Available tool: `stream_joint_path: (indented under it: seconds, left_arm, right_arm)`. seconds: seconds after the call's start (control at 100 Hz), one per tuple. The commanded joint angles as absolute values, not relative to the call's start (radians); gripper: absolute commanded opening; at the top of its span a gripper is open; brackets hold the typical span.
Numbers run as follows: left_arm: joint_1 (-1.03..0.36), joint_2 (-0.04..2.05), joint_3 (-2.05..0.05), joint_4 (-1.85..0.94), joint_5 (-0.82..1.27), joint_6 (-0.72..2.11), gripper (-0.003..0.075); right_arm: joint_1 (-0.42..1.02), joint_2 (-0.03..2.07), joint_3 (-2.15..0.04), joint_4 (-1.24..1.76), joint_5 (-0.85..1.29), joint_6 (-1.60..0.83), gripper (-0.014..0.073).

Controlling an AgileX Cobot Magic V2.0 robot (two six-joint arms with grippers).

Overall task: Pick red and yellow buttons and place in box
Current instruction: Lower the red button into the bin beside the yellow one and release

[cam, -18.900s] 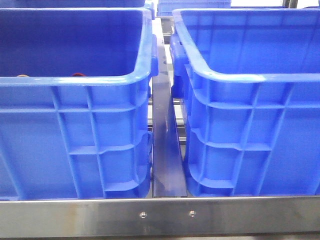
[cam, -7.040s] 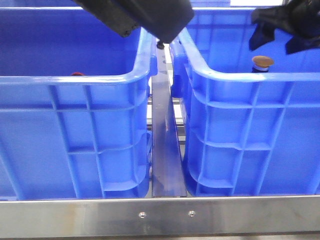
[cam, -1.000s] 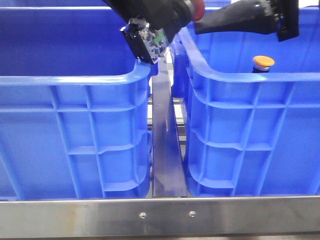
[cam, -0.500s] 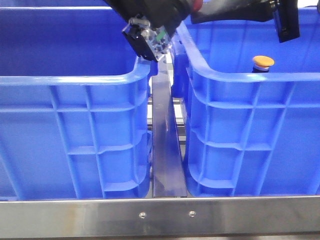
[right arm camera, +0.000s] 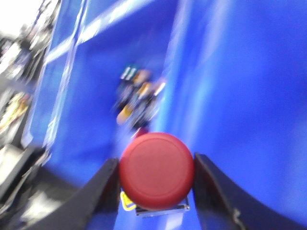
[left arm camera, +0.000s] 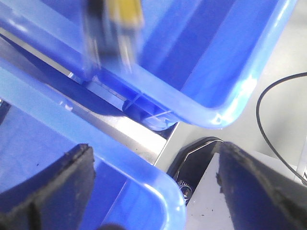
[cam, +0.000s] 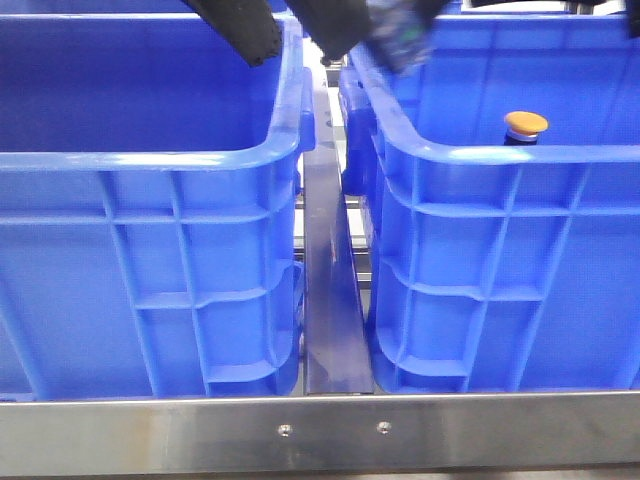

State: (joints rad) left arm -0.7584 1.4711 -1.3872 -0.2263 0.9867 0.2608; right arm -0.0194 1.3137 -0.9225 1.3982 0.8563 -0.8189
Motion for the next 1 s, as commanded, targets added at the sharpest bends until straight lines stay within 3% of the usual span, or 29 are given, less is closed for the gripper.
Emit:
stream_joint_path:
  seconds: [0.0,0.3,0.59,0.99]
  left_arm:
    - [-0.766,1.434,-1.421,-0.251,0.953,0.264,0.0503]
    - [-0.766,1.434,-1.421,-0.251,0.953,0.264,0.0502]
    - [-0.766,1.434,-1.421,-0.251,0.953,0.264,0.0502]
    - [-0.766,1.434,-1.421,-0.251,0.949,0.264,0.0502]
  right_arm:
    - [-0.084,1.289,-0.957,1.463,0.876,-0.904,0.0193]
    - [-0.209,1.291,-0.956,1.346,0.696,-1.175,0.0193]
    - [-0.209,1.308,-0.952,1.215,0.332,-1.206,0.0193]
    - [-0.209,1.526,-1.022,1.223,0.178,-1.209,0.0193]
